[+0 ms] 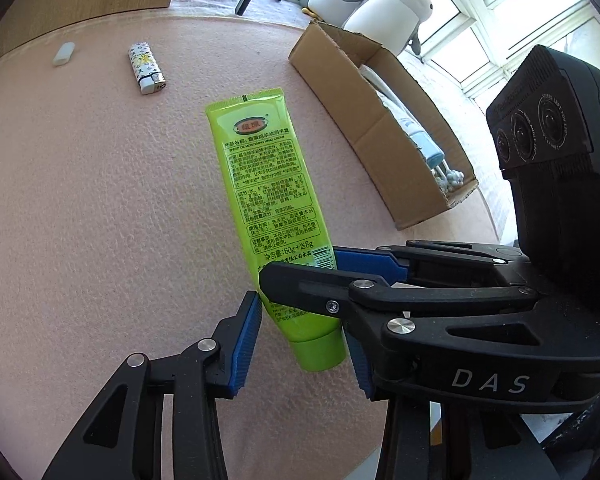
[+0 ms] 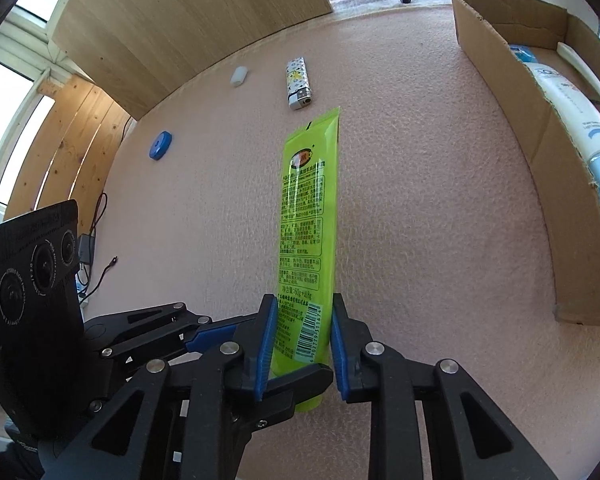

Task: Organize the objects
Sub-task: 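Lift the green tube with the left gripper while the right gripper grasps it, then carry the green tube into the box and open both grippers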

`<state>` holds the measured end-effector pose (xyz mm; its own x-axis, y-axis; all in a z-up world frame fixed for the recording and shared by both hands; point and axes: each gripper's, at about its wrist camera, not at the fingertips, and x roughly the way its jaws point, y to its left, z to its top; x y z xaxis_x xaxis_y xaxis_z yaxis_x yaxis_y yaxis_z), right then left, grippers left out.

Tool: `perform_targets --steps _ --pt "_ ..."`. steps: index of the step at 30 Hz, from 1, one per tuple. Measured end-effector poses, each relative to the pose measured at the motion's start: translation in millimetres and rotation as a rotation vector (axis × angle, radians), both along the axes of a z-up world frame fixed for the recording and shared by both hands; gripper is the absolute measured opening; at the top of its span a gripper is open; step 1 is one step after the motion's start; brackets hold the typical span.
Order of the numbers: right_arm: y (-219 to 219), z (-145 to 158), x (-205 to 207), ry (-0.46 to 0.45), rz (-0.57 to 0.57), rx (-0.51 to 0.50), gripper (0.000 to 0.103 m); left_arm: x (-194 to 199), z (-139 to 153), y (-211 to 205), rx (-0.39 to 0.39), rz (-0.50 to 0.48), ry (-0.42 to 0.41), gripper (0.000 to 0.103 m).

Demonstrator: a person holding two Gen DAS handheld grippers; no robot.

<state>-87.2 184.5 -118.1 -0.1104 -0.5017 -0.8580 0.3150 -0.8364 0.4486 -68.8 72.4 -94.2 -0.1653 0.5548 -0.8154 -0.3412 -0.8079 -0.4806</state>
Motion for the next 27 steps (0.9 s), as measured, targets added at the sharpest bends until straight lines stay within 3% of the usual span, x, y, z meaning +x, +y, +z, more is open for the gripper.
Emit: perform_targets --steps 15,27 --pt "76.1 51.0 -39.5 0.104 -0.086 -0.019 0.023 -41.5 46.4 92.5 0.06 -0.066 0.107 0.044" --pt "140.7 60.9 -73.0 0.149 -0.169 0.029 0.023 -79.6 48.8 190.2 0.085 -0.125 0.134 0.044"
